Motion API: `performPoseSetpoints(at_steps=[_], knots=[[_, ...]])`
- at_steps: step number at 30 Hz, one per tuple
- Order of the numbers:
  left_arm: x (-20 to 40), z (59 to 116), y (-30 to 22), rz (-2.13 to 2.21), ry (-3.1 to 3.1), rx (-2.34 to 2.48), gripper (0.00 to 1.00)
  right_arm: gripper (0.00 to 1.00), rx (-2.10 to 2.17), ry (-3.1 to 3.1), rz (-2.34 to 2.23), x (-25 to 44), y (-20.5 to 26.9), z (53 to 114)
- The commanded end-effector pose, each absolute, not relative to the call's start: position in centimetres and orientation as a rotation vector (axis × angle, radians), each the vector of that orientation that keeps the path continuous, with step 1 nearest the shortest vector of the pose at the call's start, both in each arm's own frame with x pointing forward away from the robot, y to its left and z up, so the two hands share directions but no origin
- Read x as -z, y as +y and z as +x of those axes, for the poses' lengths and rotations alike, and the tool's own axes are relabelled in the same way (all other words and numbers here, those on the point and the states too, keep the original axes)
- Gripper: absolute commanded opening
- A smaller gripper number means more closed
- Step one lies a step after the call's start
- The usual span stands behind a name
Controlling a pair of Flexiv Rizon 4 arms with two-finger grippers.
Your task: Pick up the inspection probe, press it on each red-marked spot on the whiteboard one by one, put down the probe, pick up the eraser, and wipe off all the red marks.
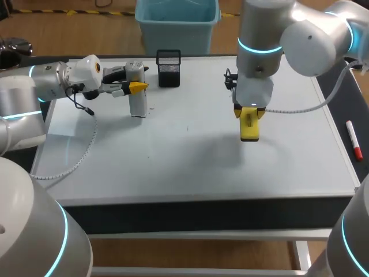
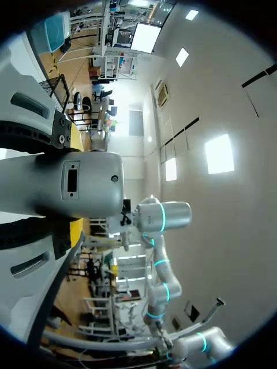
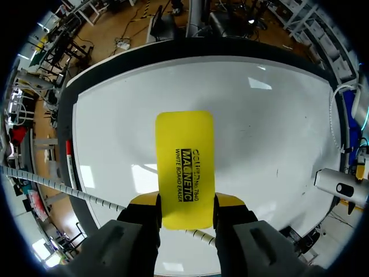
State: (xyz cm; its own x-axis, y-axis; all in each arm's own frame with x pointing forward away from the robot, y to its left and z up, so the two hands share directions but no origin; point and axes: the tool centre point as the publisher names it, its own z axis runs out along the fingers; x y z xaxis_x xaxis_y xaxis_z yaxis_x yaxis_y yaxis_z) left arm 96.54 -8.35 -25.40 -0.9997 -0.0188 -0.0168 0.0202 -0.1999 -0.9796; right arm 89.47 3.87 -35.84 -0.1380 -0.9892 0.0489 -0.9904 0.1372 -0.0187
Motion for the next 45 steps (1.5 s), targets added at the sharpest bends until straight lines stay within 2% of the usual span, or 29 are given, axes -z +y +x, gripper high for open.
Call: performPoseSetpoints(at_steps=[1, 20, 45], knots=[[25.4, 96.5, -8.3, 0.003, 1.969, 2.415, 0.0, 0.0, -0.118, -2.348, 2.051, 36.0, 3.6, 91.7], [25.4, 96.5, -8.3, 0.003, 1.969, 2.415, 0.0, 0.0, -0.152, -2.271, 2.09, 37.0, 0.0, 108.1], [25.4, 96.5, -8.3, 0.003, 1.969, 2.415, 0.0, 0.0, 0.005, -2.194, 2.116, 38.5, -0.9, 121.6]])
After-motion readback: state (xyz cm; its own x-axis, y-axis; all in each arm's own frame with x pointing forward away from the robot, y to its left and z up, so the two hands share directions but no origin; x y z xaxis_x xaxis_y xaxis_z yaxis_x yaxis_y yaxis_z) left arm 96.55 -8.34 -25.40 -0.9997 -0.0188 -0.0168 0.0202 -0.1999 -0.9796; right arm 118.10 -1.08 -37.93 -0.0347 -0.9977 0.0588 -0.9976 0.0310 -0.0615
